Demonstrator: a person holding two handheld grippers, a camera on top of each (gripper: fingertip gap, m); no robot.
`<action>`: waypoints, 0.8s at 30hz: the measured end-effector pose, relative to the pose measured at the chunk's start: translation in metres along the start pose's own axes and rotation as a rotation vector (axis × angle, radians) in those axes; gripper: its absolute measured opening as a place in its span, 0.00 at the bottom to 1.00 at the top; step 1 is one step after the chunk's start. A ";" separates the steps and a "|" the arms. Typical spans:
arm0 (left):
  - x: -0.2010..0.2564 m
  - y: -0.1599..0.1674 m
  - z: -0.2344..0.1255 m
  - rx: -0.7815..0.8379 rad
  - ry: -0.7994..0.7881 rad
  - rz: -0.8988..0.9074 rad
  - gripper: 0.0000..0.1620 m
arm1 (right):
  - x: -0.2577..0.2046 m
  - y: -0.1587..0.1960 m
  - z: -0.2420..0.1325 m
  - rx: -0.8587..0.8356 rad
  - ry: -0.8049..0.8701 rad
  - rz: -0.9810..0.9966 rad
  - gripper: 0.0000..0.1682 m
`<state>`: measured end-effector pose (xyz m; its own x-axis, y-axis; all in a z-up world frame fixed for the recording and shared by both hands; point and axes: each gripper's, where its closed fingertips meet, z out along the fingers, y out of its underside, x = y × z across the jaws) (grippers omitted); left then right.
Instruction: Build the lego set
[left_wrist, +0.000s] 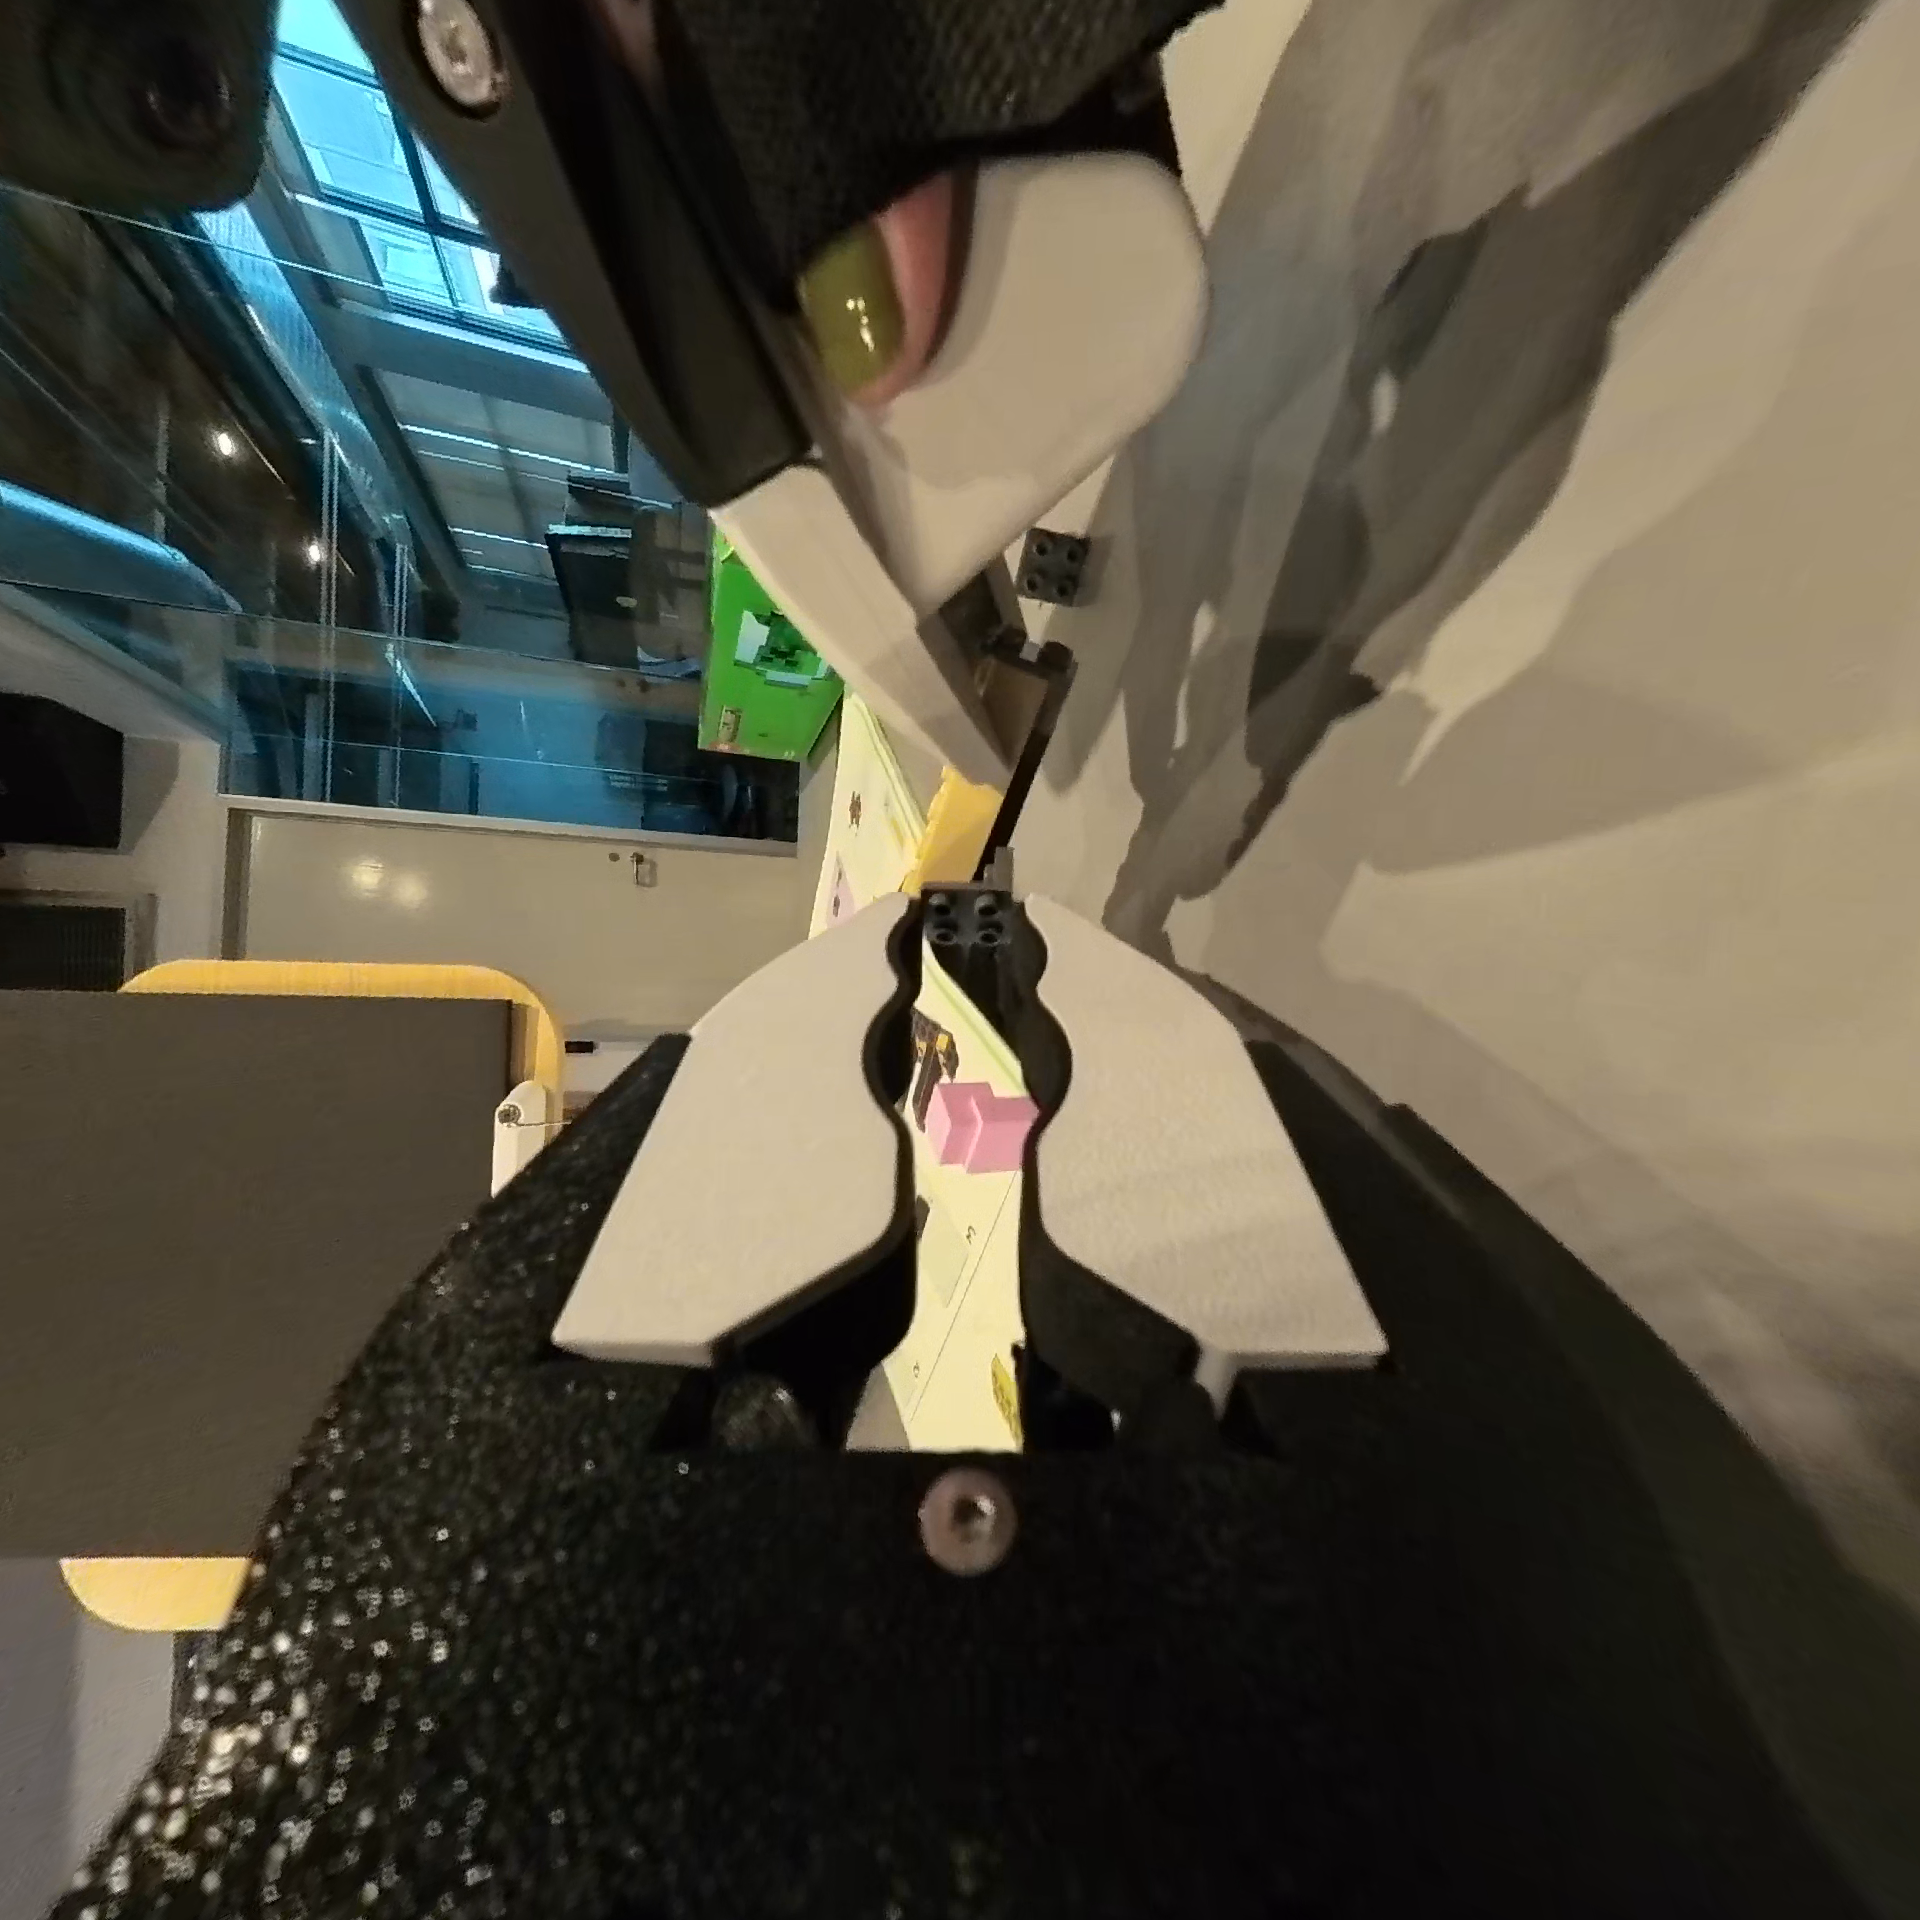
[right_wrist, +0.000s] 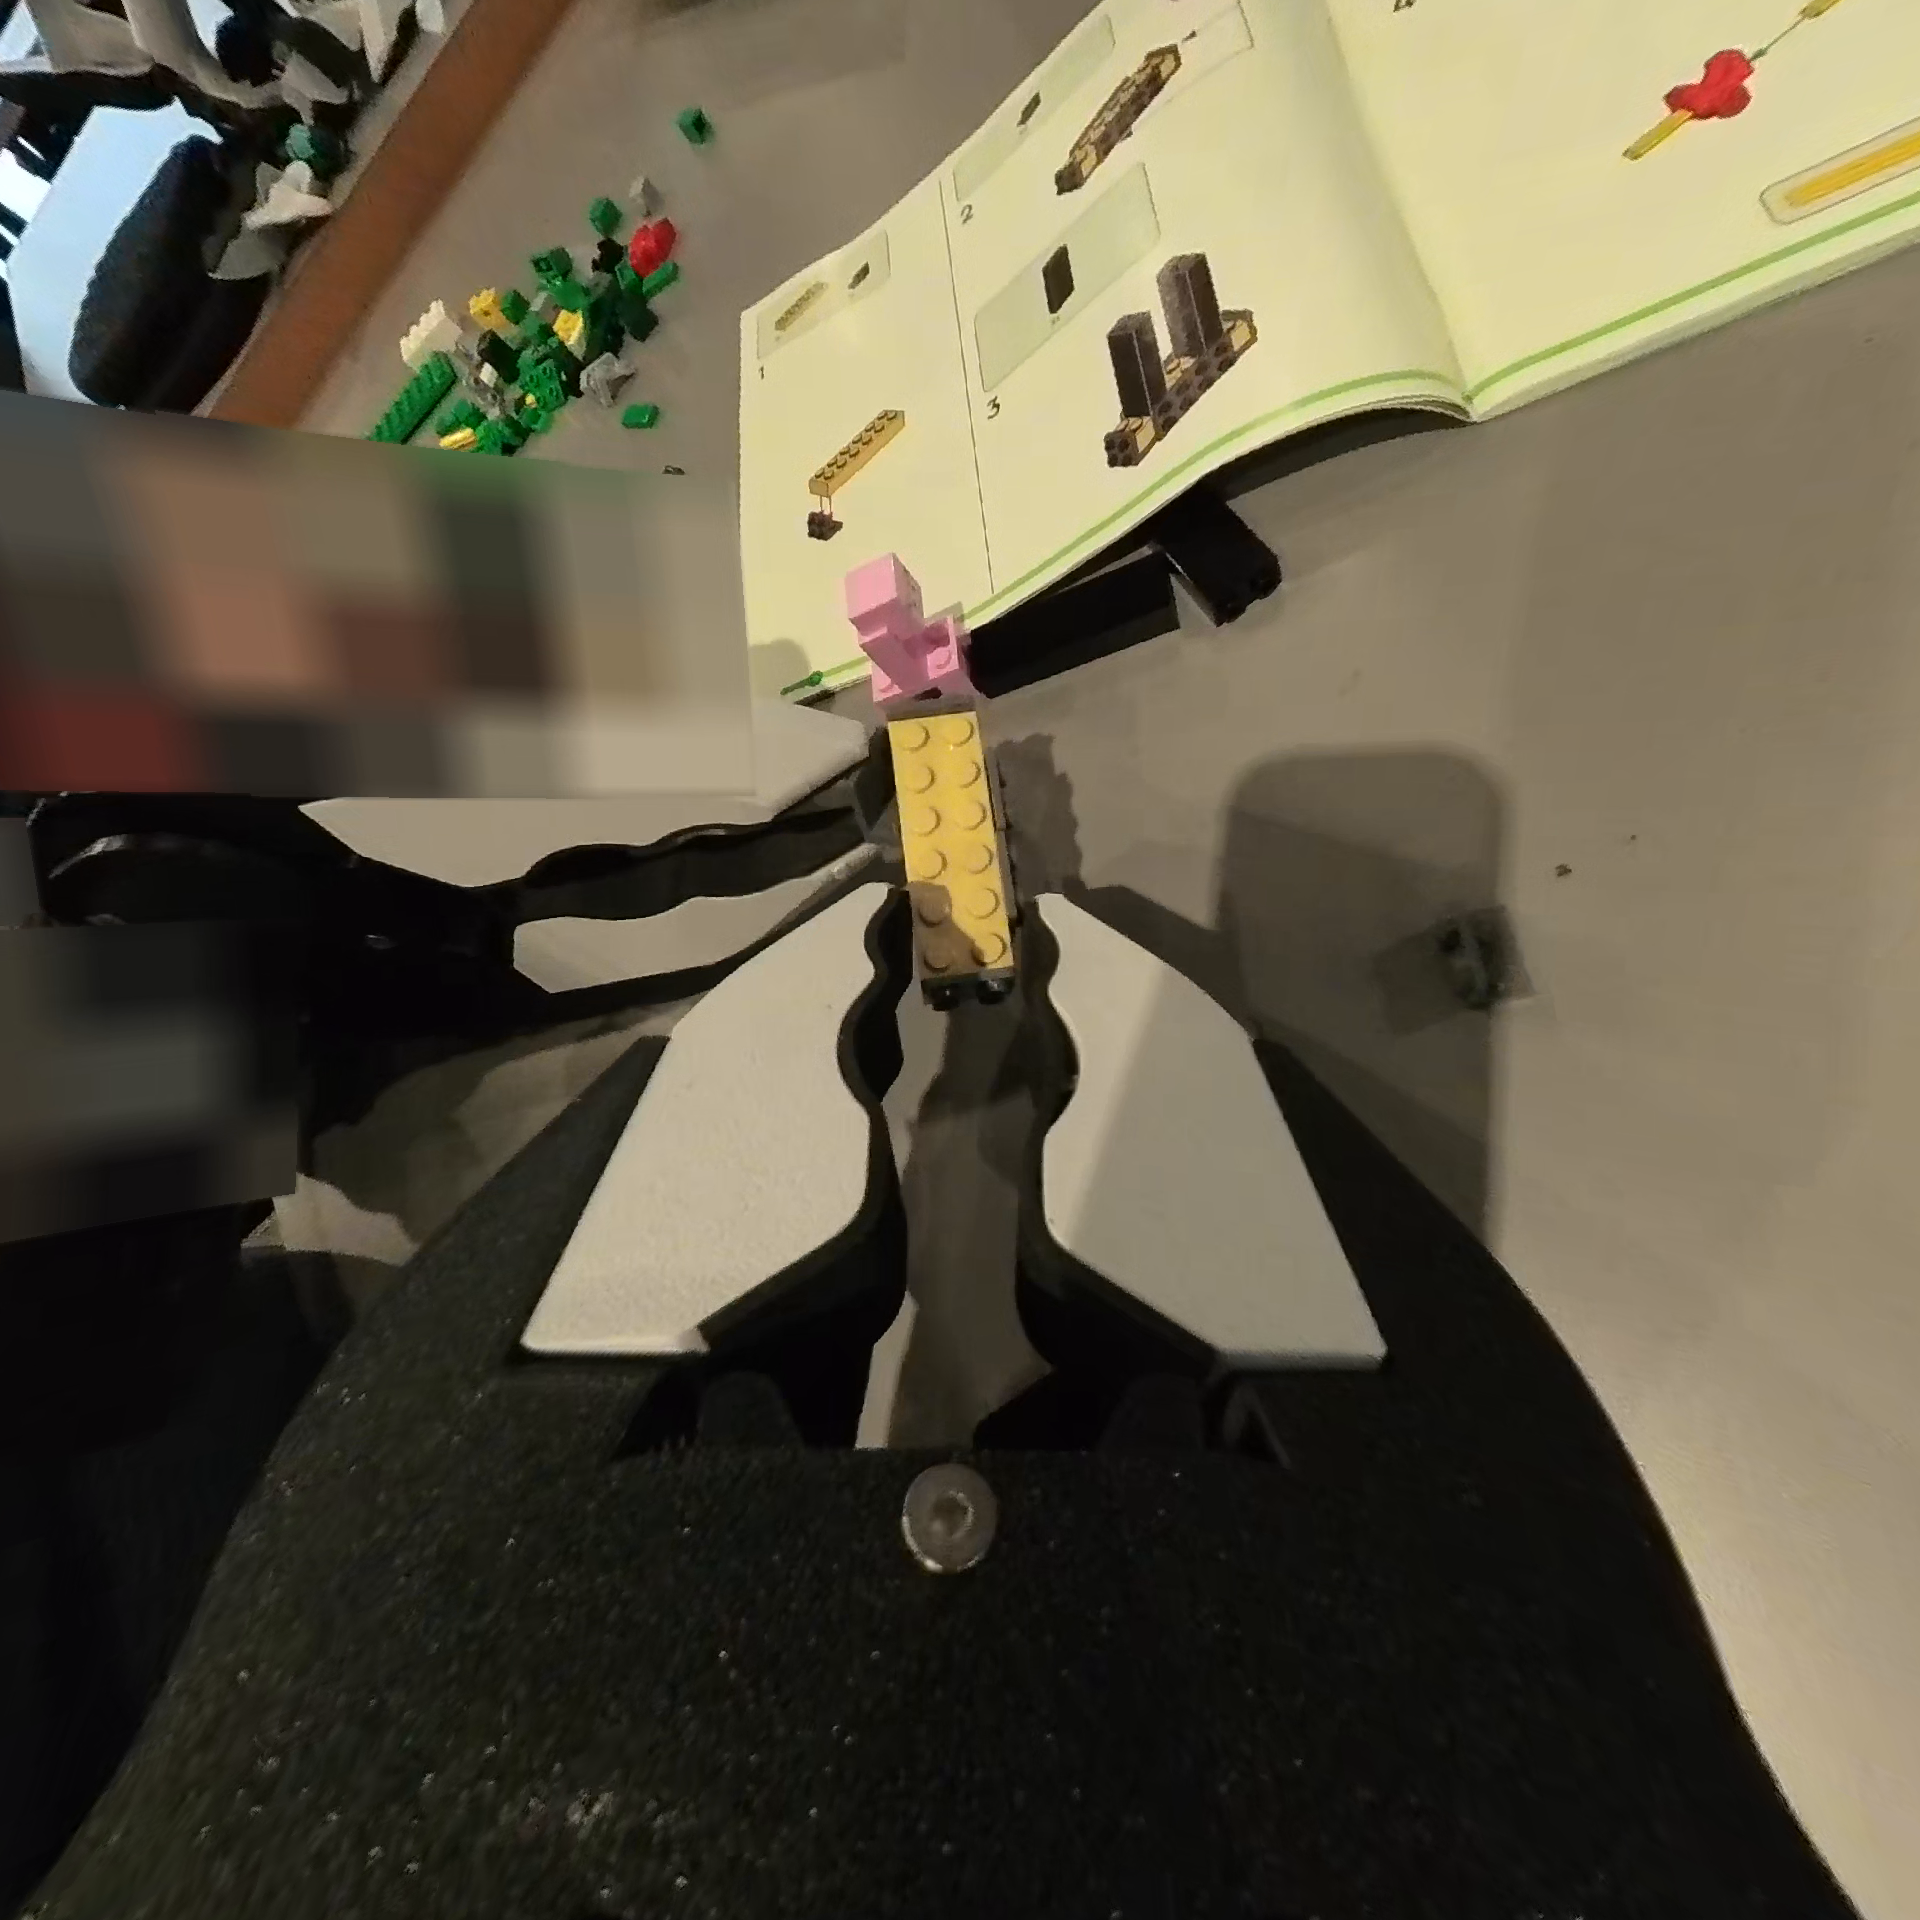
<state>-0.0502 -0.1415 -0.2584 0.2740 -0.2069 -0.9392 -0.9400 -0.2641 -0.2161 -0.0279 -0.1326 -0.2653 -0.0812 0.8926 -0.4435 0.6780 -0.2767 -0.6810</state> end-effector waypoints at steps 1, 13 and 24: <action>0.000 -0.001 0.000 0.004 -0.002 -0.002 0.10 | 0.000 0.000 0.000 0.001 0.002 -0.002 0.12; 0.021 -0.001 0.008 -0.057 0.171 -0.041 0.10 | 0.026 0.007 -0.003 -0.053 0.083 -0.024 0.12; 0.018 -0.003 0.011 -0.036 0.246 -0.122 0.35 | 0.021 0.003 -0.014 -0.089 -0.054 -0.170 0.12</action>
<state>-0.0446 -0.1344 -0.2776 0.4299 -0.3932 -0.8127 -0.8904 -0.3338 -0.3095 -0.0170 -0.1102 -0.2685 -0.2371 0.9028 -0.3588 0.7133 -0.0890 -0.6952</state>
